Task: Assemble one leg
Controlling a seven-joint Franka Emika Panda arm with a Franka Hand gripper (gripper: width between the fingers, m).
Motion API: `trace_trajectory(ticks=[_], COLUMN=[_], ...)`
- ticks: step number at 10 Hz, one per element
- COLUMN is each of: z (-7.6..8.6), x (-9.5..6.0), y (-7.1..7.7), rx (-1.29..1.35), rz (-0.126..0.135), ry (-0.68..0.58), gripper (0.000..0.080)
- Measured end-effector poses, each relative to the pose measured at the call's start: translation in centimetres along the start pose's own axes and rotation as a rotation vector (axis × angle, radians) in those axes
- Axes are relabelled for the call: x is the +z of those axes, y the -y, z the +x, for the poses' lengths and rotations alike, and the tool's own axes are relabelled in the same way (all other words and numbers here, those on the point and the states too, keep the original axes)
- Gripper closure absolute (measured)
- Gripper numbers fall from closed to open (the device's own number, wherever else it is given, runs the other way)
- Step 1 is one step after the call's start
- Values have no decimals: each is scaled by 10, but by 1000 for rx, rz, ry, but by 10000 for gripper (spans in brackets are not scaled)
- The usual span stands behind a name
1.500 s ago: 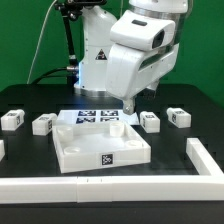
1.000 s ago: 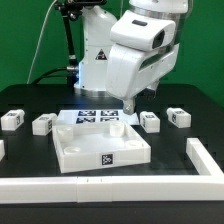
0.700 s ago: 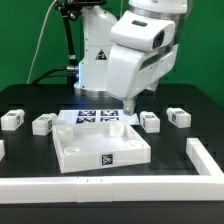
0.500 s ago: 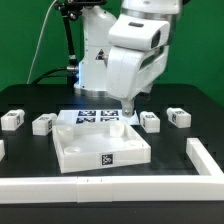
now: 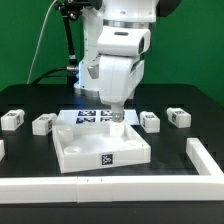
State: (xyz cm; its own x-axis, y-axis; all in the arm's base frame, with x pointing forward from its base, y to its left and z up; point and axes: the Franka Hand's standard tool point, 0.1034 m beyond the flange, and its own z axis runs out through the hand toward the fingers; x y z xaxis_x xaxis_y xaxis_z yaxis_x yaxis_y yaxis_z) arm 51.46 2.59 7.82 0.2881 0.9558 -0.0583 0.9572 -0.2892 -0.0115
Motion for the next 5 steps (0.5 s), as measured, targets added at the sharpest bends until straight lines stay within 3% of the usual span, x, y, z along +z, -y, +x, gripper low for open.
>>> trace_trajectory(ticks=[1,2,4,5], z=[-1,-6,-24,-25], x=[0,3,13,16], y=[-1,1,13,17], rx=[-30,-155,-363,-428], rz=[-9,-50,-47,-55], ry=[-4,-28,-26,-13], gripper=[150,150,150,150])
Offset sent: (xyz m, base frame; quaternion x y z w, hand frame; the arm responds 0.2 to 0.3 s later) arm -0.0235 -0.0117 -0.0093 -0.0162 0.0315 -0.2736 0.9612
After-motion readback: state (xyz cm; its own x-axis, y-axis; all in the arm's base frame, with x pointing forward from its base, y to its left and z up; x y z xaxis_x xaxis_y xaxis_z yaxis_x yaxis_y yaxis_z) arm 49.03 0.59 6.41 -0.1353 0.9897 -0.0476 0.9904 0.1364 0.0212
